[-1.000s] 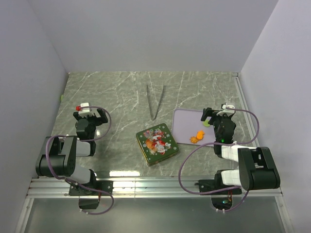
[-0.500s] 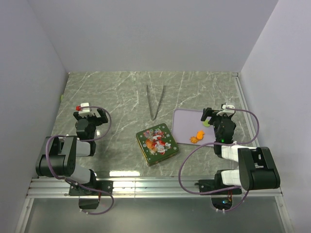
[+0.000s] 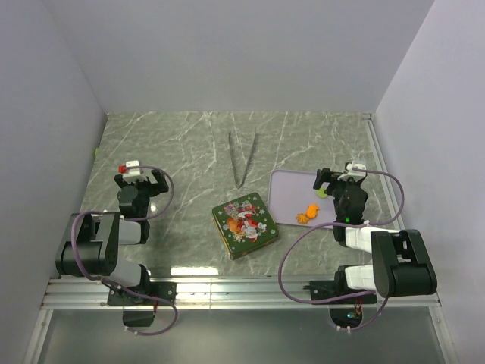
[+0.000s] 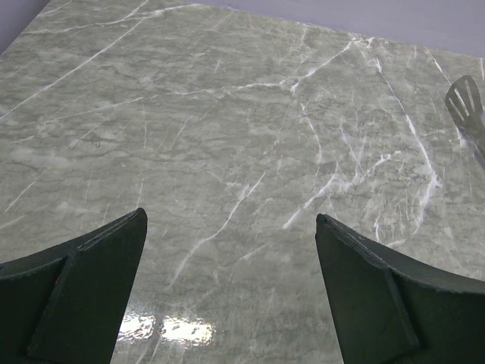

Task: Pack the cookies

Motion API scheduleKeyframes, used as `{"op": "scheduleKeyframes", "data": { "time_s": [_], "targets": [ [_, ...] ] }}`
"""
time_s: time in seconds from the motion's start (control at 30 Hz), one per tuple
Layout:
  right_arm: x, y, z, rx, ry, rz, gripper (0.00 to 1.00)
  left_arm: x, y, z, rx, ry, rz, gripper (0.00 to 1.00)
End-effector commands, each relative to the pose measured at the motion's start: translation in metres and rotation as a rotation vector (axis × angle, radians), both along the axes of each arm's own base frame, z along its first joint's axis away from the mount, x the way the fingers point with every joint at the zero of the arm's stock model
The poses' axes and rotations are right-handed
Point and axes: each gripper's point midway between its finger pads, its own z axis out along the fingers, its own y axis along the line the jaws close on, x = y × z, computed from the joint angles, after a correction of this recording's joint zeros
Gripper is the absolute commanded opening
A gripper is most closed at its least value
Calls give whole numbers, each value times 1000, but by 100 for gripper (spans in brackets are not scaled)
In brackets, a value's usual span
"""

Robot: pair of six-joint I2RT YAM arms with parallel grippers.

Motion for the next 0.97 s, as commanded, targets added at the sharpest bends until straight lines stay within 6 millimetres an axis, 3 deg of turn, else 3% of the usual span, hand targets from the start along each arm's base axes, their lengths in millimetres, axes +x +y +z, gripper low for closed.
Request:
{"op": "scheduleKeyframes", "data": {
  "time_s": [0.0,0.93],
  "targets": [
    [1,-1,14,-10,-58,-1,100,10,-1,22,15,-67,-13,99],
    [2,-1,15,-12,-59,-1,100,9,-1,21,17,-65,-10,100]
  ]
}}
